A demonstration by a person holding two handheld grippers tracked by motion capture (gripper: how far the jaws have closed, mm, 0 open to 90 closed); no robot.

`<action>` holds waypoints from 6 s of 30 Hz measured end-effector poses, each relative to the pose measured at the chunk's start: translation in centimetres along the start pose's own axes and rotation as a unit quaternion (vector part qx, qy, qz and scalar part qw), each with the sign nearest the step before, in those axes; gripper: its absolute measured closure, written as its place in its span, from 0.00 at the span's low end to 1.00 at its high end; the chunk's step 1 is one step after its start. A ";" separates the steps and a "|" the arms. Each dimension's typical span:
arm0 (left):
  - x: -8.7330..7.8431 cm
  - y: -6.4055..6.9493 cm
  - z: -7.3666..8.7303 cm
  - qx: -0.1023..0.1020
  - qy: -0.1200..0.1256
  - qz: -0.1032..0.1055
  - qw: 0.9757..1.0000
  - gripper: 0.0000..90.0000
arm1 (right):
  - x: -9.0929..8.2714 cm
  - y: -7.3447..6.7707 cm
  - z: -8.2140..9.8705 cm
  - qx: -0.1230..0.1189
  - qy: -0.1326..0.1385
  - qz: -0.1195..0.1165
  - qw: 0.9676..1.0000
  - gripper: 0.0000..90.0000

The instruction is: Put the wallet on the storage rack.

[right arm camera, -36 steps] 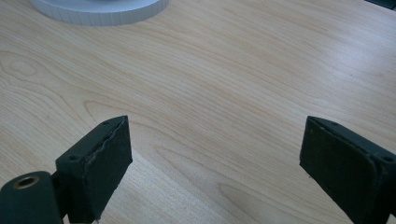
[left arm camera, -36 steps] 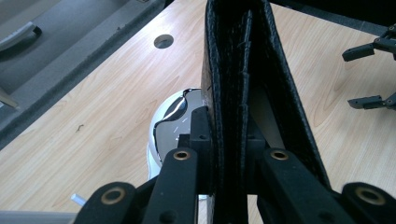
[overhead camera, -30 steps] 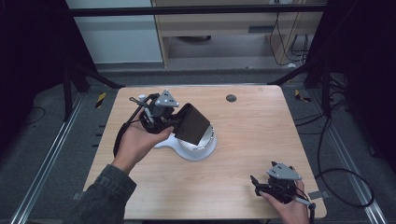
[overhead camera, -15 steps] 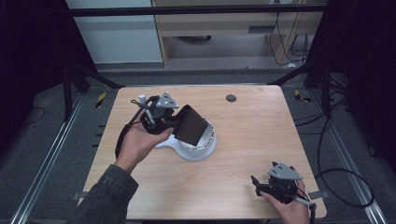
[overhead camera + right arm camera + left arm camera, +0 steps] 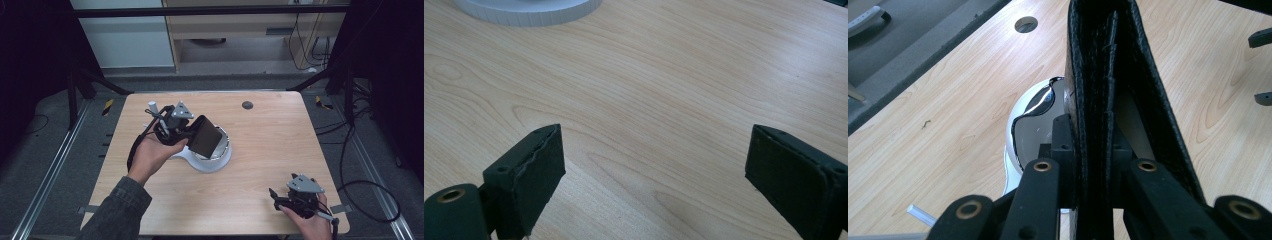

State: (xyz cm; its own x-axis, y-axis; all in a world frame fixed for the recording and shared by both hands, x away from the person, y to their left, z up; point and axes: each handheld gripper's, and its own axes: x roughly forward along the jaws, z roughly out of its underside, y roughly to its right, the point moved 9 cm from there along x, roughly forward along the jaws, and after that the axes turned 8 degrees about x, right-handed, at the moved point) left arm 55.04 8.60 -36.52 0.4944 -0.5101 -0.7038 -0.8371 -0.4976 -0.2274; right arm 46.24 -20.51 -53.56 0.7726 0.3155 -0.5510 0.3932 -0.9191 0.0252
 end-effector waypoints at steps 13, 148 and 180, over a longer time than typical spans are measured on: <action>1.4 0.3 0.5 -0.002 -0.009 0.004 1.000 0.89 | 0.0 0.0 0.1 0.000 -0.004 0.000 1.000 0.10; 2.0 3.8 20.8 -0.094 0.002 -0.061 0.994 0.06 | 0.4 0.0 0.7 0.000 -0.020 0.001 1.000 0.08; 4.1 0.8 26.0 -0.168 -0.018 -0.094 0.981 0.03 | 3.3 0.3 2.5 0.059 -0.085 -0.035 0.994 0.03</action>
State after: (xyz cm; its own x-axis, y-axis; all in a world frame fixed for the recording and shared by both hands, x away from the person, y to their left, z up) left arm 50.26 24.36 -57.13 0.6193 -0.3652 -0.6950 -0.6044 -0.7868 -0.1251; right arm 47.71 -20.35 -57.43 0.6467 0.3442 -0.6807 0.3733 -0.9210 -0.1110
